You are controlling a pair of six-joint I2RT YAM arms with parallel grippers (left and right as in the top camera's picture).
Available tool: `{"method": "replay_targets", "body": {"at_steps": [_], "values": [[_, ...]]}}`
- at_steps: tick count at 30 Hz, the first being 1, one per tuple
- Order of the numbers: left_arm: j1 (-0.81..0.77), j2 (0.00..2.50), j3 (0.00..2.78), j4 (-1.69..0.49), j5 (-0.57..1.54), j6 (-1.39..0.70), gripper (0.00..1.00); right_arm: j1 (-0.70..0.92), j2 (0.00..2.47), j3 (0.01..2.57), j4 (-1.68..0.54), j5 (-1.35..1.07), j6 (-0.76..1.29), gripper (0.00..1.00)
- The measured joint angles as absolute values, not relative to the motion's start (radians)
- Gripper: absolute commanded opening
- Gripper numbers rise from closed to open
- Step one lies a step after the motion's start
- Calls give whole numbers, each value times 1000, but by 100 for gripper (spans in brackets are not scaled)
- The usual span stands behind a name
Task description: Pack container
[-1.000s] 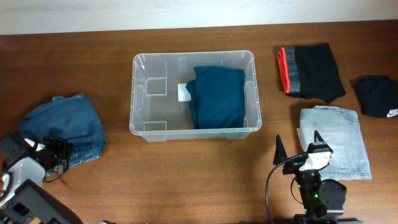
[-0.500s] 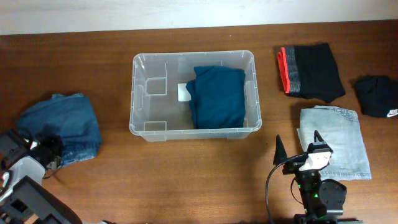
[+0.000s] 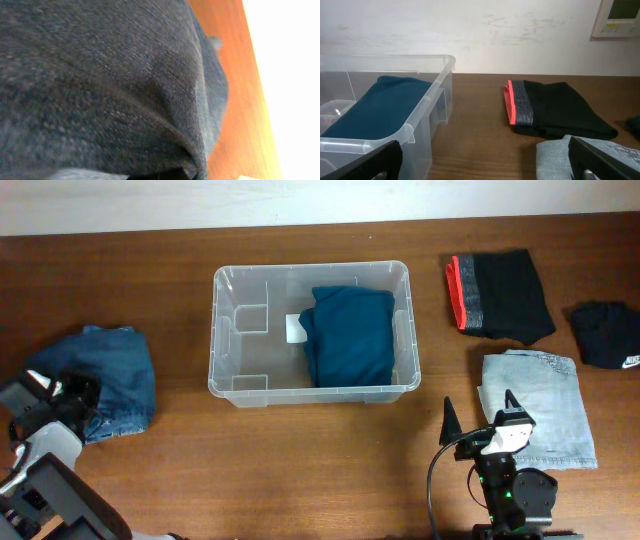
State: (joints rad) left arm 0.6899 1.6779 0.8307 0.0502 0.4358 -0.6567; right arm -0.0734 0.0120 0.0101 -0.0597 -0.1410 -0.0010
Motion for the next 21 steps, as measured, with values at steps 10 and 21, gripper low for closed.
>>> {"method": "replay_targets", "body": {"at_steps": [10,21], "values": [[733,1672,839,49,593,-645,24,-73,12,10,-60,-141,-1,99],[767,1438,849,-186,656,-620,36,-73,12,10,-60,-141,-1,99]]}}
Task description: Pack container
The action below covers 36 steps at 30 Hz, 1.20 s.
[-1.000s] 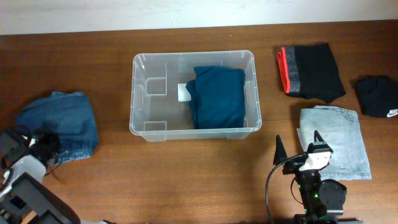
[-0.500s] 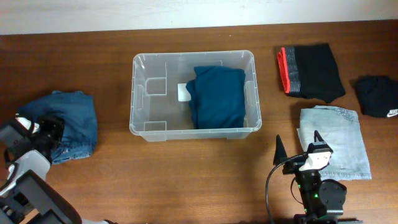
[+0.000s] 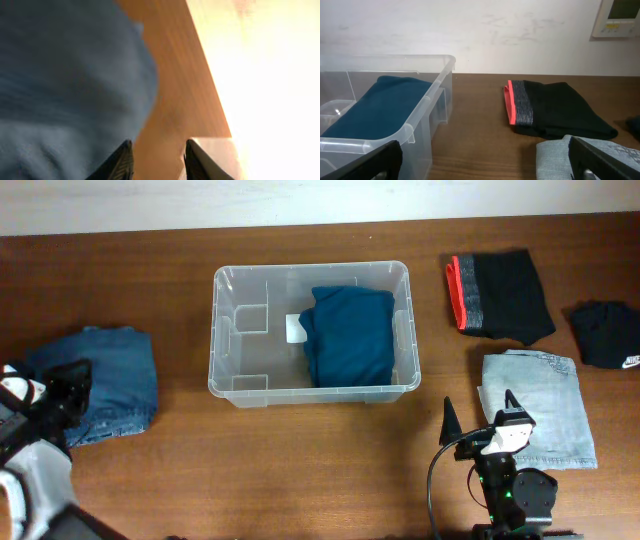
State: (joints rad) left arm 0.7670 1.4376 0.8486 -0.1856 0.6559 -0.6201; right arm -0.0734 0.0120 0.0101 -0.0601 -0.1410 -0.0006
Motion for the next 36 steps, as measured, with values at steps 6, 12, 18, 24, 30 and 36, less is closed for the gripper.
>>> {"method": "replay_targets", "body": {"at_steps": [6,12,18,24,30,36], "values": [[767,1295,852,-430,592,-619,65,-73,12,10,-60,-141,-1,99],[767,1208,854,-629,492,-618,100,-73,12,10,-60,-141,-1,99],[767,1220,854,-665,461,-617,100,-73,12,10,-60,-141,0,99],[768,1256,846,-658,422,-624,100,-73,12,10,-60,-141,-1,99],[822,1269,744,-562,396,-637,100,-73,12,10,-60,-141,-1,99],[880,1290,643,-431,384,-645,100,-73,12,10,-60,-141,-1,99]]}}
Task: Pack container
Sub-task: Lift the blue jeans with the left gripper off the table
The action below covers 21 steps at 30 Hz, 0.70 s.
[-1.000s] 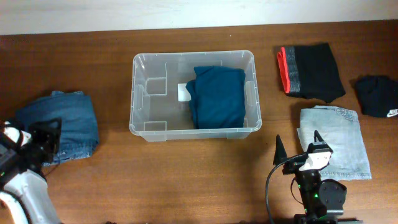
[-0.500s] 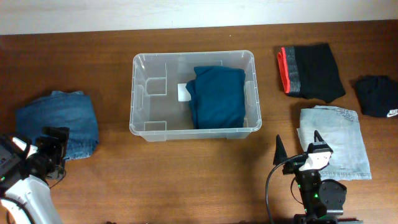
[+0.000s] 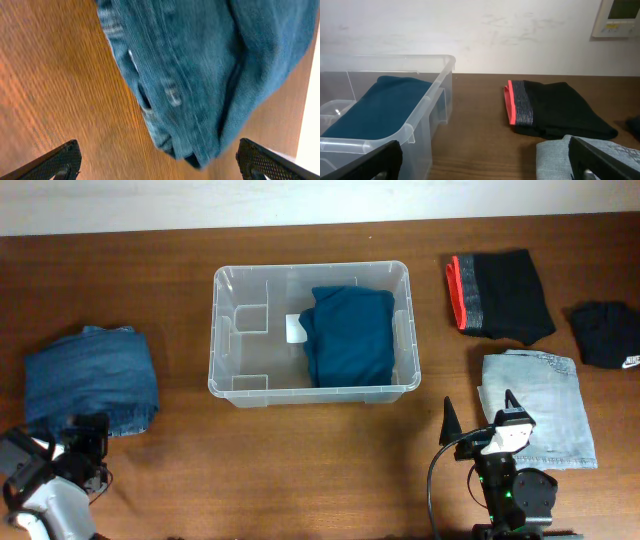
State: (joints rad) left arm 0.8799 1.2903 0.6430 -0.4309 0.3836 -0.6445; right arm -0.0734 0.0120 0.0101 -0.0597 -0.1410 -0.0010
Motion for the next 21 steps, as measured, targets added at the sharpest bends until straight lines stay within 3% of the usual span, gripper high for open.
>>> {"method": "replay_targets", "body": {"at_steps": [21], "values": [[884,1590,633,-13,489,-678,100,-73,12,10,-60,-141,-1,99]]}}
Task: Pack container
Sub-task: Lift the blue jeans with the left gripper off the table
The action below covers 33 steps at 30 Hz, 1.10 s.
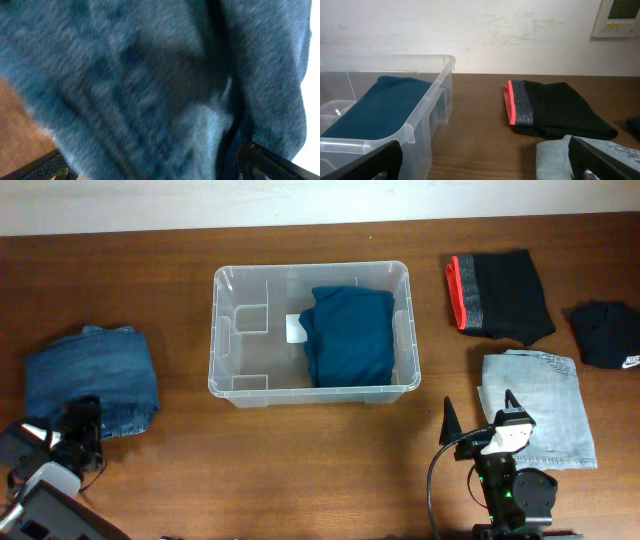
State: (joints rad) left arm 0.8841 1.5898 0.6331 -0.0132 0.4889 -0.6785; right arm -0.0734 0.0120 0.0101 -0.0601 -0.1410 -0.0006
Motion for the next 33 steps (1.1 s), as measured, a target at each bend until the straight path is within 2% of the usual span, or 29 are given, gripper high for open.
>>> {"method": "replay_targets", "body": {"at_steps": [12,13,15,17,20,23,27,29,33], "values": [[889,1634,638,70,540,-679,99,-73,12,10,-60,-141,-1,99],[889,1634,638,70,540,-679,94,-73,12,10,-60,-141,-1,99],[889,1637,638,68,536,-685,68,-73,12,10,-60,-141,-1,99],[891,1653,636,61,524,-685,57,-73,12,10,-60,-141,-1,99],[892,1665,636,57,520,-686,49,-73,12,10,-60,-141,-1,99],[892,1667,634,57,519,-691,33,-73,12,10,-60,-141,0,99],[892,1667,634,63,532,-698,18,-73,12,10,-60,-141,-1,99],[893,1668,633,81,550,-703,2,-73,12,10,-60,-141,-1,99],[893,1678,626,162,610,-701,1,-73,12,10,-60,-141,-1,99]]}}
